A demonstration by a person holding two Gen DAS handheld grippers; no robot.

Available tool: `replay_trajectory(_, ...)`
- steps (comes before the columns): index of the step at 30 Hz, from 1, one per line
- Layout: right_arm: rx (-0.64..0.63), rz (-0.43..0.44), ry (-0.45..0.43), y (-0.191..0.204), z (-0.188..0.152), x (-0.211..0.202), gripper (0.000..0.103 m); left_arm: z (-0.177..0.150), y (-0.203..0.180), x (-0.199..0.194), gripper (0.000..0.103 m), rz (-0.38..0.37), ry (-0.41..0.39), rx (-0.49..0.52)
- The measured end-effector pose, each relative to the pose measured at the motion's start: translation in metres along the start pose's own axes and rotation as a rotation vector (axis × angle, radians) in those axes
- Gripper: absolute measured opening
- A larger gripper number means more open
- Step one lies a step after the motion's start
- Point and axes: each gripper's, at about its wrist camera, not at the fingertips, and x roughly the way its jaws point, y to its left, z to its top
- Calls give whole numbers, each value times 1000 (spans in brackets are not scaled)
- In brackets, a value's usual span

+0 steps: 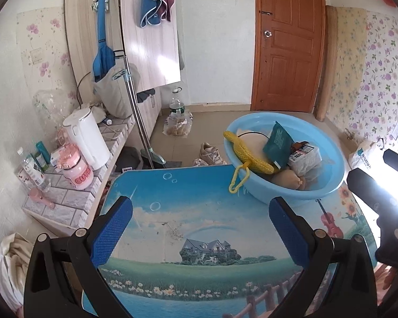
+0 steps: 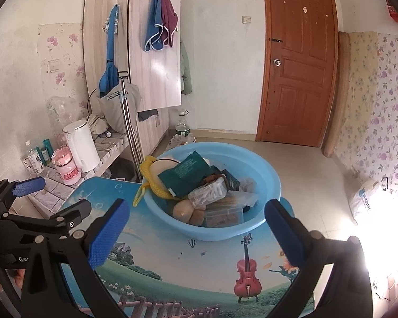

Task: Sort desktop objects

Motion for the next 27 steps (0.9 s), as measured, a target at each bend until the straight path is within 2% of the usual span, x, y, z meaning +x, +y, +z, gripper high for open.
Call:
replay_trajectory(8,9,-15,10,-6,-1,6,103,6,1,-4,103,-3,-46,-42)
replay_trajectory(21,10,-6,19,-5,-4,7,103,6,-2,-5,103,-15,-39,-30)
replay_trajectory(27,12,-8,27,-5,-6,8,103,4,-3,-10,103,35,-76,-25)
